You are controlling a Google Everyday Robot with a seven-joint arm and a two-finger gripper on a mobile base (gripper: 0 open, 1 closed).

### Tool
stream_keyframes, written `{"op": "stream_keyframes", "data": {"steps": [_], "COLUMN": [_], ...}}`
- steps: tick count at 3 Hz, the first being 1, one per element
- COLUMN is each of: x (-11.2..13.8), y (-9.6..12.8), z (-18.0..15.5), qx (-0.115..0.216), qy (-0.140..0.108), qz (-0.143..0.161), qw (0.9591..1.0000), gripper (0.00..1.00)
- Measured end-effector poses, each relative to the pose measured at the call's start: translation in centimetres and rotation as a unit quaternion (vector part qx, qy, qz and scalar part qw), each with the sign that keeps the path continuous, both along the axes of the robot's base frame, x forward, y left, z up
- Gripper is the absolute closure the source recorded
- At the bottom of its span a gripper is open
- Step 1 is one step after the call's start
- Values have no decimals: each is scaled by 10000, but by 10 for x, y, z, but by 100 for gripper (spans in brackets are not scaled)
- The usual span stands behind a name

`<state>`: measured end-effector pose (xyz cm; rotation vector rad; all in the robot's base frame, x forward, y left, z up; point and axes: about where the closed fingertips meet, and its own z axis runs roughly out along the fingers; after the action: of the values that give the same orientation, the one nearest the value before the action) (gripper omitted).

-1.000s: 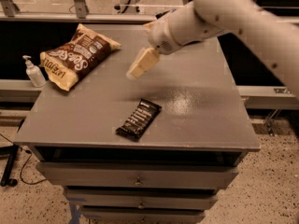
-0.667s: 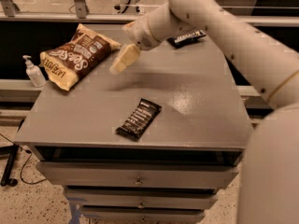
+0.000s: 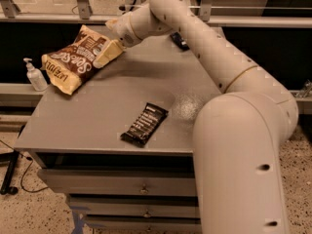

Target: Pick brown chip bag

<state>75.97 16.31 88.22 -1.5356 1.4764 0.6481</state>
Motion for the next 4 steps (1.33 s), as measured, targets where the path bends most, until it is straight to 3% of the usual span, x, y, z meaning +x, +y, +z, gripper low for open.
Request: {"op": "stream_keyframes", "data": {"steps": [1, 2, 4], "x": [21, 28, 19], "y": [5, 6, -3], "z": [-1, -10, -22], "qx": [85, 108, 99], "qy": [-85, 10, 206], "qz": [-128, -251, -444], "qw": [9998, 9996, 9988], "gripper": [18, 41, 88]}}
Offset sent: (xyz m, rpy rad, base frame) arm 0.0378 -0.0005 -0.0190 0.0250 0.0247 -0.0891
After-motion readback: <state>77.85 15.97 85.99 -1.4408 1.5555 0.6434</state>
